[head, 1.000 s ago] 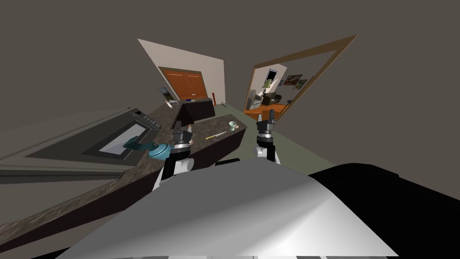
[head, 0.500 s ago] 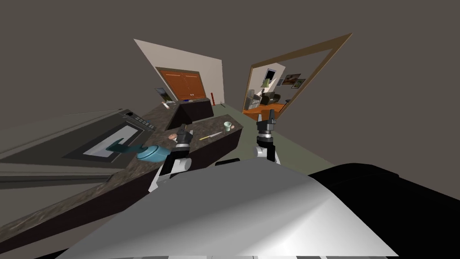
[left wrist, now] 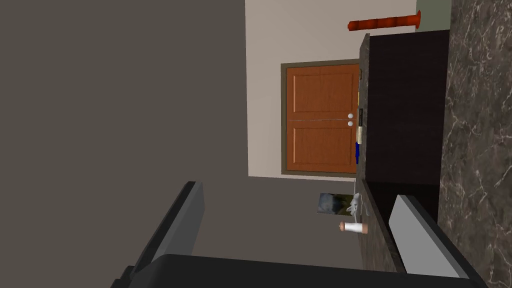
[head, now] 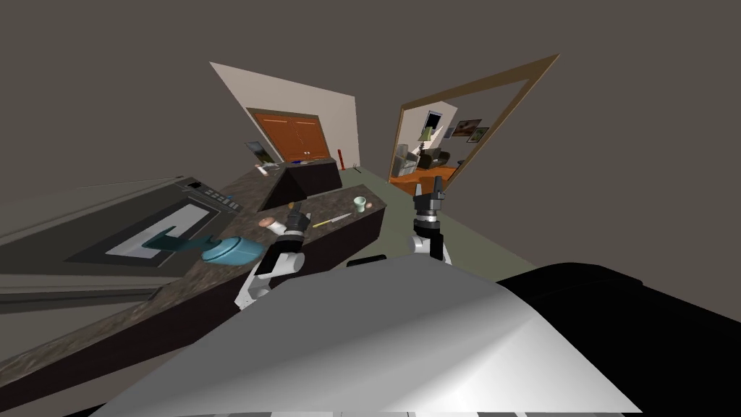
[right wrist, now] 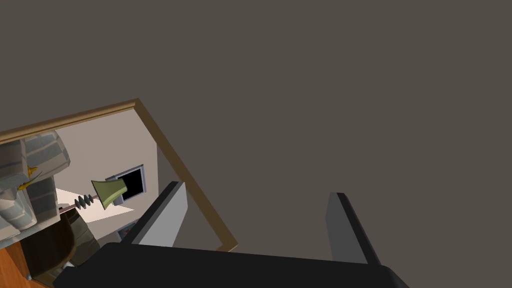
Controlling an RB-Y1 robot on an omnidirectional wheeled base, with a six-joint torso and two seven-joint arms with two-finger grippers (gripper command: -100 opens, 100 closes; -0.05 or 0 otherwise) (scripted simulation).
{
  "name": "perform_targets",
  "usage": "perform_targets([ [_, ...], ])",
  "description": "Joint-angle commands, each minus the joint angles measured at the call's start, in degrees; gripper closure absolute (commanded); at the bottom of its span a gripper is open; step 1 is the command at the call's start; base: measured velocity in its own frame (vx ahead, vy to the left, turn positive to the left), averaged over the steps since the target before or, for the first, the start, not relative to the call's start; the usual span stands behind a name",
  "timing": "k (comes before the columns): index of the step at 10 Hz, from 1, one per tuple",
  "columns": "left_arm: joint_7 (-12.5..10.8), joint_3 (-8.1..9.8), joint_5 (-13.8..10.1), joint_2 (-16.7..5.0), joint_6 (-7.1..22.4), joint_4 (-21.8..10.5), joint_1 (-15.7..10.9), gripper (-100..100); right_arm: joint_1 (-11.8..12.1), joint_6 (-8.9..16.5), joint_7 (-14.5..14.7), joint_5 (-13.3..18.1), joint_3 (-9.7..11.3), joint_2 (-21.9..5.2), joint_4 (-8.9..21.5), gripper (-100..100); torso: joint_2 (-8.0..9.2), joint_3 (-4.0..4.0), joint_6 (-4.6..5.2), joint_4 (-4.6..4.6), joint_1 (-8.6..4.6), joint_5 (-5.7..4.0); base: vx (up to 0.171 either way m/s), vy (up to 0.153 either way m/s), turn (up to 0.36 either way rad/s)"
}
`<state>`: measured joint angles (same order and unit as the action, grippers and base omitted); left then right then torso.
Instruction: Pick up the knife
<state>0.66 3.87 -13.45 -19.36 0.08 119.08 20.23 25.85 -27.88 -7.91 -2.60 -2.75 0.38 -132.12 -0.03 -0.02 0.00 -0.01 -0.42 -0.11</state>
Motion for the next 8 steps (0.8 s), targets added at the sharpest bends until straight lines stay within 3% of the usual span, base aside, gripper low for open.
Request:
perform_targets([
  [1,-0.02,1.23,-1.37,-2.03,2.86,-1.22,-0.40,-100,0.00,0.00,0.00,0.00,0.00,0.00,0.00,0,0.00,0.00,0.00,0.00,0.00,0.00,0.001,-0.117,-0.022],
  [4,0.09,2.27,-2.48,-3.70,7.67,-2.95,-1.29,-100,0.00,0.00,0.00,0.00,0.00,0.00,0.00,0,-0.02,-0.01,0.01,0.00,-0.08,-0.01,0.010,-0.125,-0.014],
  [7,0.46,4.47,-4.67,-7.08,12.75,-6.71,-3.27,-100,0.00,0.00,0.00,0.00,0.00,0.00,0.00,0,-0.05,-0.03,0.00,-0.01,-0.03,-0.01,0.017,-0.135,-0.019],
  [8,0.46,4.47,-4.67,-7.08,13.69,-6.71,-3.27,-100,0.00,0.00,0.00,0.00,0.00,0.00,0.00,0,0.00,0.00,0.00,0.00,-0.05,-0.01,0.006,-0.108,-0.004],
])
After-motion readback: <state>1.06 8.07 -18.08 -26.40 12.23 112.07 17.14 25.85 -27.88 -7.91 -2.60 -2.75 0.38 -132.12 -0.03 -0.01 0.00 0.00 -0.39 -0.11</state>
